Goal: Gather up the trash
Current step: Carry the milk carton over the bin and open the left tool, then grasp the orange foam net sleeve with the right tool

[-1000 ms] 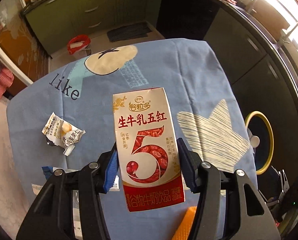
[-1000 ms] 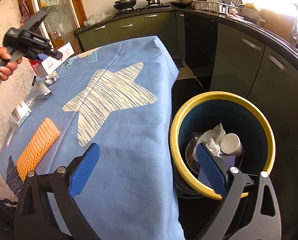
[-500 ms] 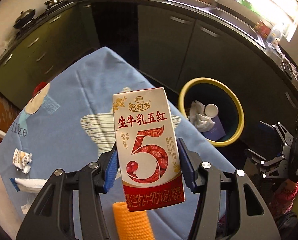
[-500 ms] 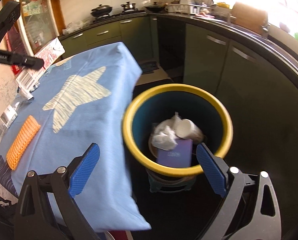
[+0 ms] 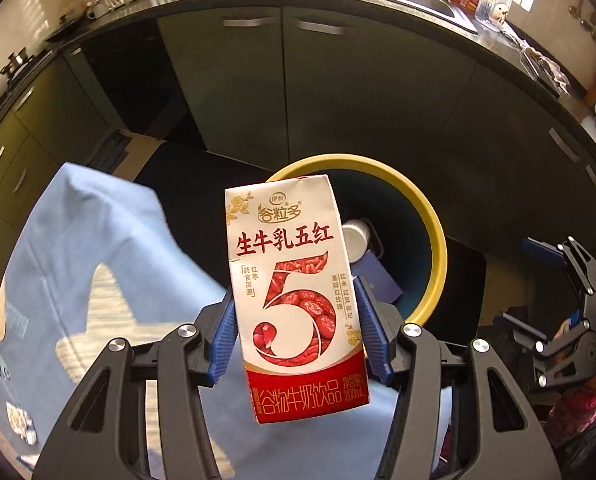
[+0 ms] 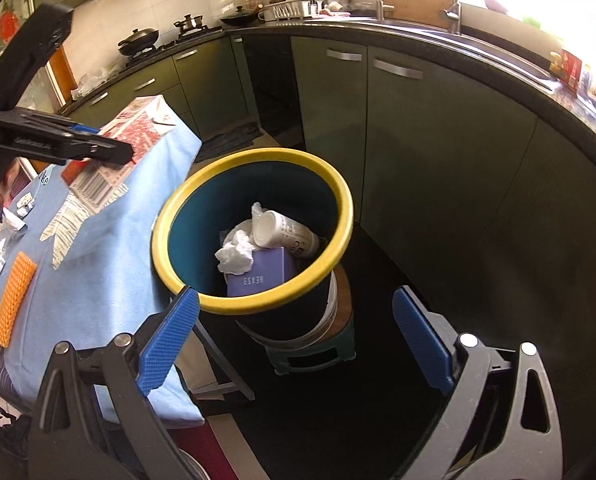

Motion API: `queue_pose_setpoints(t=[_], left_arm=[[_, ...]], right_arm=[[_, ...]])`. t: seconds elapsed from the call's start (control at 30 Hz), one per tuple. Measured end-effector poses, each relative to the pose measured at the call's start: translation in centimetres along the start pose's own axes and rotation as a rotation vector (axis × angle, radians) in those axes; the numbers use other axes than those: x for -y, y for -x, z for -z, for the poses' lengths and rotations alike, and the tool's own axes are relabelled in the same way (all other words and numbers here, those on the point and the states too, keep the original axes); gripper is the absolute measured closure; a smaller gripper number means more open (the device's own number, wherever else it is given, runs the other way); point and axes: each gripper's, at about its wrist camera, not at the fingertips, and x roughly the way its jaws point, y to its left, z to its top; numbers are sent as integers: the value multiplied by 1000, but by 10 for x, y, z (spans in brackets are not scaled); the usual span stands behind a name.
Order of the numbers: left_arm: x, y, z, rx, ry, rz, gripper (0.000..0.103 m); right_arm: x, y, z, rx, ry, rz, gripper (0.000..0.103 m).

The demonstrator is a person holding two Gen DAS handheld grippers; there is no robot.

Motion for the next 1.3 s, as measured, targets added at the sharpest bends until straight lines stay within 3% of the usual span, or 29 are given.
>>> queue_pose_setpoints(t=[0.33,0.4,0.47,0.67,0.97,1.3], left_arm=[[13,-57,-35,-77,15,58,48],[11,-61,-40,-75,32,53,38],[12,-55,-41,-58,34,58,32],[16,-4,-35,30,43,86,28],[-26,94,45,175,178,118,17],[-71,169,185,330,281,-6,9]], right_arm=[[18,-4,4,-9,-34,3,11],[19,-4,5,-9,-36,3,11],[20,-4,5,-8,-35,-1,11],[18,-6,6,-9,-32,-12,11],[-8,-9,1,-15,27,-40,10],[-71,-9,-7,-30,135,-73,10]])
